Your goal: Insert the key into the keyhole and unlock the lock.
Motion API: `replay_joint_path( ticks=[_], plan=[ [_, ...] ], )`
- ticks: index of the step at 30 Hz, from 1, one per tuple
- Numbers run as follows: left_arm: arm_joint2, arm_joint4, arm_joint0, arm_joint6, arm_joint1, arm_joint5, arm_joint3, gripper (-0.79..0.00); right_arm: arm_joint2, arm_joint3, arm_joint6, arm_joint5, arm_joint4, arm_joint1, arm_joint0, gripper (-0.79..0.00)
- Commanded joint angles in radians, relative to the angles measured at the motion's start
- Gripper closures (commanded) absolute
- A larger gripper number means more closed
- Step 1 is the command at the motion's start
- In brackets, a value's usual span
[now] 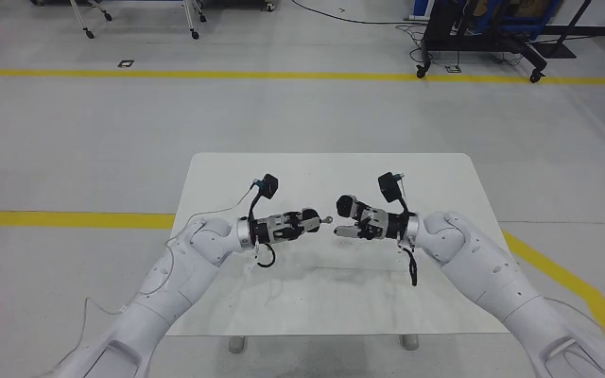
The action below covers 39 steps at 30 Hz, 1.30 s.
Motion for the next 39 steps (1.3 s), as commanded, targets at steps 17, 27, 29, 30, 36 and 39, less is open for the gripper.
replay_joint_path(
  ticks=[17,27,29,30,36,39],
  plan=[
    [0.009,-0.004,-0.006,-0.008,-0.001,0.000,-0.003,0.000,-0.034,0.039,0.068,0.000,0.098,-0.026,0.018,-0.302],
    [0.003,0.008,-0.004,0.013,0.001,0.000,-0.008,0.000,-0.035,0.060,0.092,0.000,0.145,-0.039,0.025,-0.163],
    [0.001,0.012,-0.002,0.020,0.002,0.000,-0.010,0.000,-0.034,0.062,0.099,0.000,0.150,-0.041,0.026,-0.160],
    [0.001,0.013,0.000,0.022,0.002,0.000,-0.010,0.000,-0.034,0.064,0.101,0.000,0.153,-0.041,0.027,-0.145],
    [0.004,0.012,0.000,0.021,0.003,0.000,-0.011,0.000,-0.032,0.071,0.132,0.000,0.176,-0.045,0.028,0.000],
    [0.005,0.010,-0.001,0.023,0.003,0.000,-0.010,0.000,-0.032,0.073,0.144,0.000,0.182,-0.048,0.029,0.000]
  ],
)
